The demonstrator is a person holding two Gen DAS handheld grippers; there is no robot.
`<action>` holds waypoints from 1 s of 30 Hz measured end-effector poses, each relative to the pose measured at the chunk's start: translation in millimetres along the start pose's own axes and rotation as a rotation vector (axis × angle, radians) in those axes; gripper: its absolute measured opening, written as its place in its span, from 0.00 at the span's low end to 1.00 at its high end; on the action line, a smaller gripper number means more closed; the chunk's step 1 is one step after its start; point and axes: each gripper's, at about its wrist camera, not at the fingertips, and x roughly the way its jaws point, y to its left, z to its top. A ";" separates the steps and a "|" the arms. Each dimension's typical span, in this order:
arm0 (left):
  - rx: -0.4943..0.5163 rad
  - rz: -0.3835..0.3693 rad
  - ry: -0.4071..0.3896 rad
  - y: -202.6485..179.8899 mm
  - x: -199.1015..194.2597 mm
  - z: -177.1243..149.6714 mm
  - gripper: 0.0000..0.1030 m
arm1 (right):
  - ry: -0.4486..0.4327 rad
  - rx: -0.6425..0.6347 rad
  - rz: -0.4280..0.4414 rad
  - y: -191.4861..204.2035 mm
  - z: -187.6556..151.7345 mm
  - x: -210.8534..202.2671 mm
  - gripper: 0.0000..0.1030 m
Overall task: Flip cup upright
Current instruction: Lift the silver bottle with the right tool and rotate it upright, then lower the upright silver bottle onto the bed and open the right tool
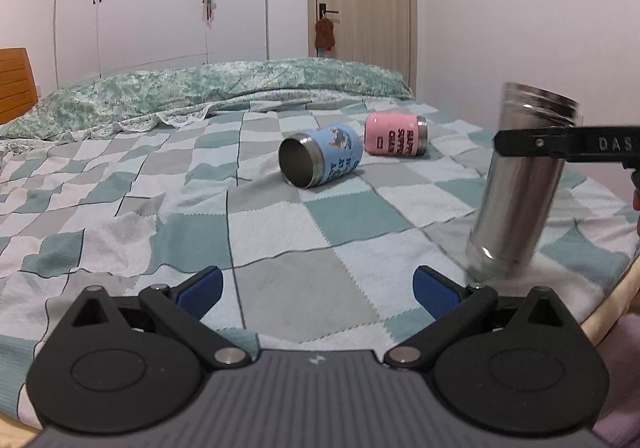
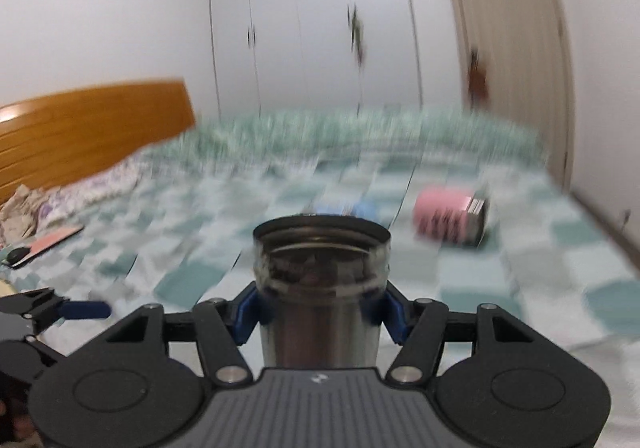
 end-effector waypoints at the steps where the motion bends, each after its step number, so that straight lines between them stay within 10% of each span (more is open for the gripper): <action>1: -0.005 -0.001 -0.006 -1.7 -0.5 1.4 1.00 | -0.041 -0.015 -0.020 -3.1 0.0 -6.0 0.59; 13: -0.038 0.009 -0.023 -27.1 10.0 9.8 1.00 | -0.166 -0.084 -0.234 -77.5 -11.6 -15.4 0.59; 28: -0.050 0.052 -0.043 -58.2 22.0 15.5 1.00 | -0.170 -0.111 -0.208 -91.9 -48.6 -15.0 0.59; 30: -0.054 0.060 -0.061 -59.0 14.0 15.9 1.00 | -0.193 -0.085 -0.202 -92.1 -46.1 -22.6 0.74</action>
